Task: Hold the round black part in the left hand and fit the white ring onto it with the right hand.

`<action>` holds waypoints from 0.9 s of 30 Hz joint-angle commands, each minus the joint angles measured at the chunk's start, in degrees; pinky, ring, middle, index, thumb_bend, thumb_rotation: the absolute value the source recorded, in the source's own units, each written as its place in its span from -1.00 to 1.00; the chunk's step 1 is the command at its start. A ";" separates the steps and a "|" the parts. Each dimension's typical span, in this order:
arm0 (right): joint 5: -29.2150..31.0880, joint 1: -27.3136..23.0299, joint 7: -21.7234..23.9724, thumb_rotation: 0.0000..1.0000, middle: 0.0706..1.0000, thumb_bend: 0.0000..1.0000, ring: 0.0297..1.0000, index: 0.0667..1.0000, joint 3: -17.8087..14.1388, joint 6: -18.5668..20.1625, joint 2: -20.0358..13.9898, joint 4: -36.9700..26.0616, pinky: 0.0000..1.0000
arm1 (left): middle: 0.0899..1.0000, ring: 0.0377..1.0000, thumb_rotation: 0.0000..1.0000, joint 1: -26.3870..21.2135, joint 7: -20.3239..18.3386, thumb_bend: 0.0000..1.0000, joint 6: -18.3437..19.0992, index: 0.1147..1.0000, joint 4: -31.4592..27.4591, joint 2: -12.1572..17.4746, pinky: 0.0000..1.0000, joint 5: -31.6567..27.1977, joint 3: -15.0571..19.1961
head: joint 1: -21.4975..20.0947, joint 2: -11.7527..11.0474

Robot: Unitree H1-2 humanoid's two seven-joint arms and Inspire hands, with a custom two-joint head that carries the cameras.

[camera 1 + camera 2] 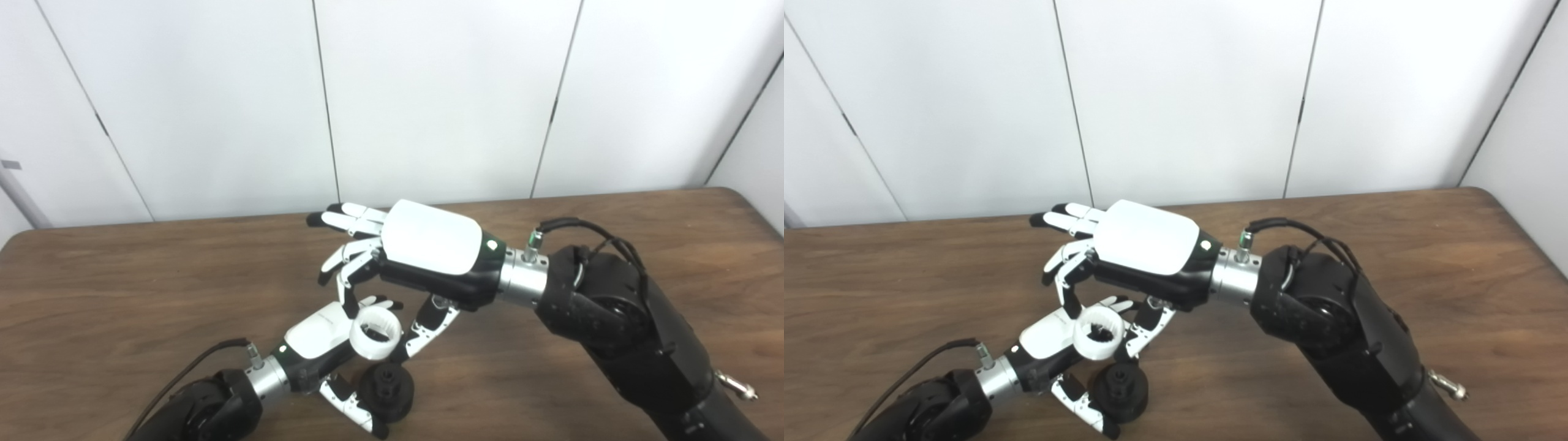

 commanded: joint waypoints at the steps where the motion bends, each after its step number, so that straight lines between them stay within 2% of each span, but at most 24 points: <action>1: 0.88 -1.77 -0.49 -0.72 0.47 0.05 1.00 -0.12 -1.16 -1.37 -0.73 -2.15 1.00 | 0.48 0.94 -0.88 -0.07 -1.44 0.05 -0.57 -0.17 -1.24 -0.18 1.00 0.99 0.24 | -0.06 0.01; 13: 0.68 0.17 -0.38 -0.72 0.45 0.05 1.00 -0.12 -0.85 -2.22 -2.13 -0.96 1.00 | 0.44 0.93 -0.87 1.34 -3.11 0.05 -0.56 -0.17 -3.14 -0.62 1.00 1.86 2.58 | 0.17 1.74; 20: 0.78 1.66 -0.21 -0.72 0.44 0.05 0.99 -0.12 -1.08 -3.02 -2.70 -0.64 1.00 | 0.41 0.91 -0.87 1.18 -3.15 0.05 -0.61 -0.18 -3.90 -0.38 1.00 0.55 2.50 | 0.22 2.66; 27: 0.72 3.61 -0.23 -0.72 0.42 0.05 0.99 -0.12 -0.70 -3.28 -2.19 -1.00 1.00 | 0.41 0.89 -0.87 1.19 -5.08 0.05 -0.58 -0.17 -4.65 -0.44 1.00 0.38 3.39 | 0.50 3.40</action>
